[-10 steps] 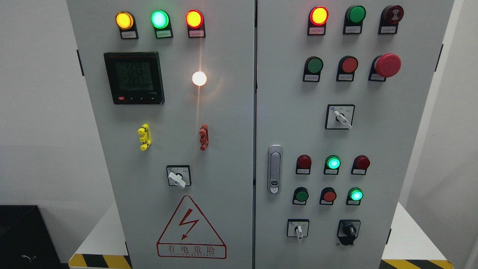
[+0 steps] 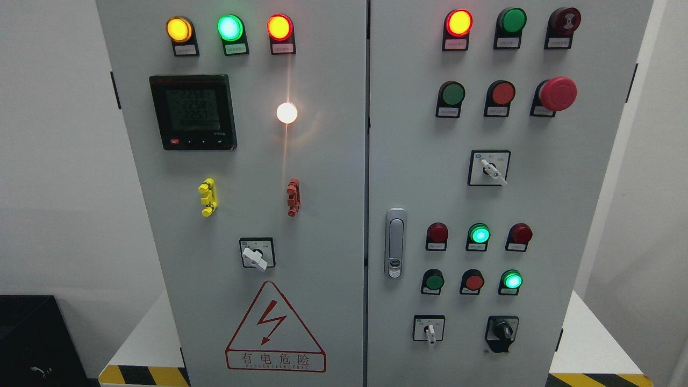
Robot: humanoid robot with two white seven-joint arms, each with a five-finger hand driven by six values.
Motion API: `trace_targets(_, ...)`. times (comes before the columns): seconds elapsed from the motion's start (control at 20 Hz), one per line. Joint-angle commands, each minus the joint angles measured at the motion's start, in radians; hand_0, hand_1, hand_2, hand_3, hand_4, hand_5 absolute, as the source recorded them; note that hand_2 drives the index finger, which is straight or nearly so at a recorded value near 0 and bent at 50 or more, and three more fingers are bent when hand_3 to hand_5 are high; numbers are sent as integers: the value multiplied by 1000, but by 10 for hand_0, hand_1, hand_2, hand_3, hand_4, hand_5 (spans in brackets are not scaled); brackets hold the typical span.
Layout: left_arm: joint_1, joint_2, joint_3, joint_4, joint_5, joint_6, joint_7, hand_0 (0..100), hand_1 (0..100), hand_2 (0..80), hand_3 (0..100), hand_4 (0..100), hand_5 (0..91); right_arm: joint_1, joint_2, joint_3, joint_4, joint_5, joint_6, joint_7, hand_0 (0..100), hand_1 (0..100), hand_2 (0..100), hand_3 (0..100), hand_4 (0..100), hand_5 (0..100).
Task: Flip black knob to close circuit
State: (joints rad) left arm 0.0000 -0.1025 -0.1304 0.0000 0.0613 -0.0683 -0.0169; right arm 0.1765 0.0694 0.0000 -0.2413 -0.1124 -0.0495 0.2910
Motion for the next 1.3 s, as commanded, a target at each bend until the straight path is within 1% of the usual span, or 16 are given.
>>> trace_targets(0.0,21,0,0,-23,0,-1,0,120,556,0,0,0,0,0,-3,-25,5,0,-1,0,0,120,0,0,0,0)
trace_targets(0.3,21,0,0,-23,0,-1,0,120,556,0,0,0,0,0,0,-28,4,-4,-4,5,0,120,0,0,0,0)
trace_targets(0.4,21,1,0,-23,0,-1,0,120,556,0,0,0,0,0,0,-31,4,-12,-18,25,0,121,0,0,0,0)
trace_targets(0.5,21,0,0,-23,0,-1,0,120,556,0,0,0,0,-2,1,-31,-3,-15,-27,33,0,122,0,0,0,0)
trace_targets(0.6,21,0,0,-23,0,-1,0,120,556,0,0,0,0,-2,4,-52,-3,-13,-67,36,0,117,0,0,0,0)
trace_targets(0.65,21,0,0,-23,0,-1,0,120,556,0,0,0,0,-2,6,-64,-3,-13,-76,36,0,117,0,0,0,0)
trace_targets(0.85,21,0,0,-23,0,-1,0,120,556,0,0,0,0,-14,10,-101,-9,-15,-85,69,0,102,0,0,0,0)
trace_targets(0.9,21,0,0,-23,0,-1,0,120,556,0,0,0,0,-17,10,-109,-9,-13,-101,71,0,99,0,0,0,0)
trace_targets(1.05,21,0,0,-23,0,-1,0,120,556,0,0,0,0,-18,10,-136,-12,-12,-177,74,0,90,0,0,0,0)
trace_targets(1.1,21,0,0,-23,0,-1,0,120,556,0,0,0,0,-20,10,-150,-30,-10,-188,76,0,89,0,0,0,0)
trace_targets(1.25,21,0,0,-23,0,-1,0,120,556,0,0,0,0,-17,15,-187,-123,-4,-188,74,0,85,0,0,0,0)
